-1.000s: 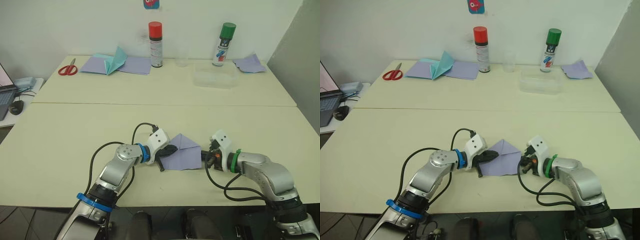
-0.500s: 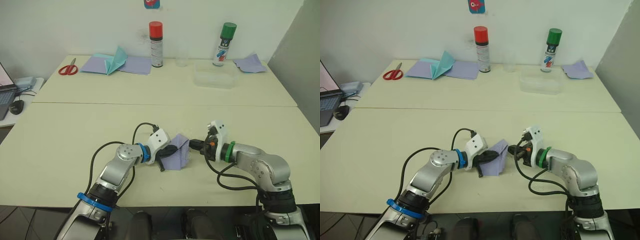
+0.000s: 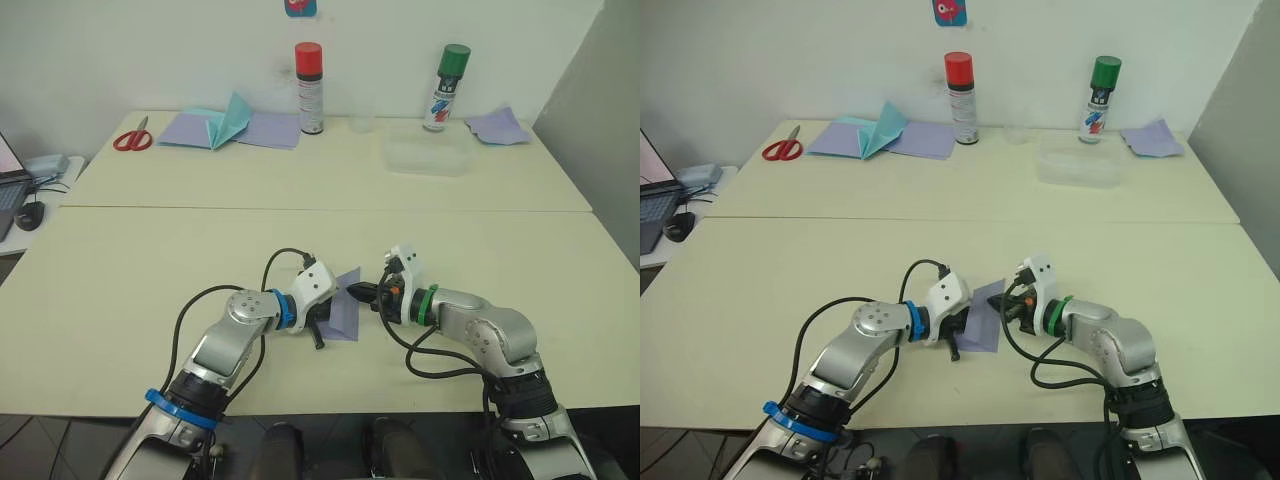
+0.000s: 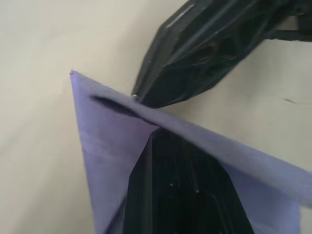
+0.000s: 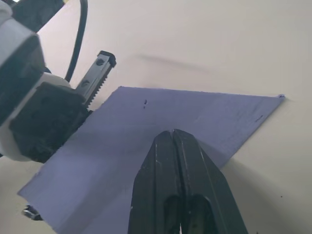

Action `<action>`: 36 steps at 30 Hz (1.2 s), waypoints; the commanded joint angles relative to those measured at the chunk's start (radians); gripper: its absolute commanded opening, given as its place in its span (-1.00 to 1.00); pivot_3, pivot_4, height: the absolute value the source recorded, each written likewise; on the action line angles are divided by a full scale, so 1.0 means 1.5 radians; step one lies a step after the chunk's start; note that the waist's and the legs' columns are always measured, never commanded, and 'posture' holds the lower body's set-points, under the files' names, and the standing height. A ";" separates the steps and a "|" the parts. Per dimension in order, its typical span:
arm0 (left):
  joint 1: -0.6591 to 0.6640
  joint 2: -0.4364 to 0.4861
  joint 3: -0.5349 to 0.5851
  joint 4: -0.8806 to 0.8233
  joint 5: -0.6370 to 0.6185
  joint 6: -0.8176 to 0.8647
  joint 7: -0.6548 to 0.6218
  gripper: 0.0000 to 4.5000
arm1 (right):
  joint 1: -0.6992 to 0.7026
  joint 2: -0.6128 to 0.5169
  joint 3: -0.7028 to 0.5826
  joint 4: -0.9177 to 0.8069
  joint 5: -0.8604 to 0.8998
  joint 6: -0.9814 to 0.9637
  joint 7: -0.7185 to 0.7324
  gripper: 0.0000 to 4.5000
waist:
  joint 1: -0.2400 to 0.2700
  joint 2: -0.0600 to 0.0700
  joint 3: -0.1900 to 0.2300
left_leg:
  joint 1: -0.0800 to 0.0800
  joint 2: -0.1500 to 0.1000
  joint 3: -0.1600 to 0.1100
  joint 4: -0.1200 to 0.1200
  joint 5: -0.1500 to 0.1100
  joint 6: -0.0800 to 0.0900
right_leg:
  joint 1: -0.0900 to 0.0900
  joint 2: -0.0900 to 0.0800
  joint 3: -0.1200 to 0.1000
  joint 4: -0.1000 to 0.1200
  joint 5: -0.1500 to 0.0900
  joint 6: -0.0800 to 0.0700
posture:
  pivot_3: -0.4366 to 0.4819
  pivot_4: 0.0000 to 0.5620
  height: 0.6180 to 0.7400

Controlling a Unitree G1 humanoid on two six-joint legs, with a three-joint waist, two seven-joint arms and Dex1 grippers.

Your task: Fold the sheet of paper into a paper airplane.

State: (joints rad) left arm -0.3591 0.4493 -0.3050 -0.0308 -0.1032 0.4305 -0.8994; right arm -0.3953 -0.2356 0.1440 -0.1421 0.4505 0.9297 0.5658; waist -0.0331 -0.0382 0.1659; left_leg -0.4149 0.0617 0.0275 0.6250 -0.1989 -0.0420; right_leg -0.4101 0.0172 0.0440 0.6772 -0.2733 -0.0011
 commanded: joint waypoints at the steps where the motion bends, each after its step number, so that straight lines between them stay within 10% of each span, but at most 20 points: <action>1: 0.030 0.044 0.002 0.019 0.004 0.033 -0.020 -0.98 | -0.013 0.009 0.022 0.024 -0.023 -0.041 -0.001 -1.00 | -0.003 0.000 0.000 | 0.000 0.000 0.000 0.000 0.000 0.000 | 0.000 0.000 0.000 0.000 0.000 0.000 | -0.05 -0.47 1.00; 16: 0.040 0.180 0.107 0.011 -0.059 0.088 -0.053 -0.98 | -0.029 -0.007 0.133 0.107 -0.153 -0.163 0.011 -1.00 | -0.018 0.000 0.000 | 0.007 0.002 0.001 -0.002 0.000 0.000 | 0.003 0.000 0.002 0.002 -0.003 -0.005 | -0.05 -0.47 1.00; 25: -0.098 0.141 0.126 0.106 -0.096 0.017 -0.097 -0.98 | -0.027 -0.013 0.138 0.098 -0.158 -0.168 0.047 -1.00 | -0.013 -0.001 0.001 | 0.008 0.001 0.002 -0.004 0.000 0.000 | 0.003 0.000 0.001 0.002 -0.002 -0.003 | -0.05 -0.47 1.00; 36: -0.190 0.051 0.068 0.203 -0.086 0.044 -0.130 0.26 | -0.028 -0.010 0.128 0.102 -0.165 -0.166 0.045 -1.00 | -0.015 -0.001 0.001 | 0.003 0.001 0.001 -0.004 0.000 0.000 | 0.000 0.003 0.000 0.002 -0.002 -0.003 | -0.05 -0.47 1.00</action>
State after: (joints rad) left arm -0.6184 0.5253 -0.1848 0.2684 -0.2456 0.4984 -1.0739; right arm -0.4467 -0.2463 0.3339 -0.0005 0.2173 0.6635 0.6347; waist -0.0555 -0.0399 0.1667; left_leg -0.4098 0.0630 0.0286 0.6185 -0.1988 -0.0421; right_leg -0.4105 0.0223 0.0447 0.6795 -0.2759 -0.0055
